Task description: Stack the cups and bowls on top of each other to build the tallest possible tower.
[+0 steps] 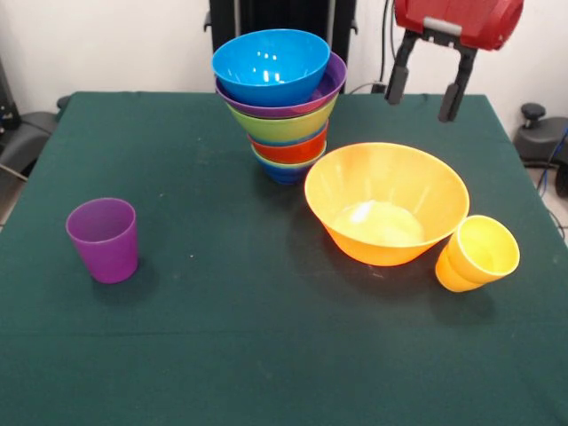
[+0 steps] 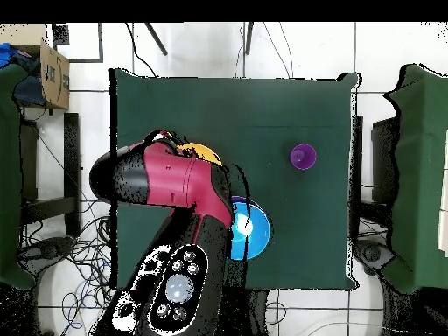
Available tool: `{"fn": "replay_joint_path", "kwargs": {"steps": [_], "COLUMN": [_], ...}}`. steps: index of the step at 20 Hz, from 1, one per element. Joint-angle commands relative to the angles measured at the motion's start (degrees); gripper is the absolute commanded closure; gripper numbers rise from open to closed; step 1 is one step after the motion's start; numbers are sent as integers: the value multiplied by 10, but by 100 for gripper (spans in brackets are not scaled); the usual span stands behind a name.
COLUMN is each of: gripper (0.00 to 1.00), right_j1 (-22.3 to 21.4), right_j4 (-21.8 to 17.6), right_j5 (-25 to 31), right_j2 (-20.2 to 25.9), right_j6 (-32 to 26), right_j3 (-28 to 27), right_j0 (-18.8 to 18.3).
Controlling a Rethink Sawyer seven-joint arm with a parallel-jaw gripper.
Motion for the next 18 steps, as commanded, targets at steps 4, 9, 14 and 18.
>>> {"fn": "replay_joint_path", "kwargs": {"steps": [4, 9, 14, 18], "gripper": [0, 0, 0, 0], "right_j1": [62, 71, 80, 84], "right_j4": [9, 11, 16, 18], "right_j5": [-67, -71, -72, -65], "right_j2": [38, 35, 32, 22], "right_j6": [111, 106, 106, 112], "right_j3": [59, 58, 55, 48], "right_j0": [18, 24, 35, 53]}}
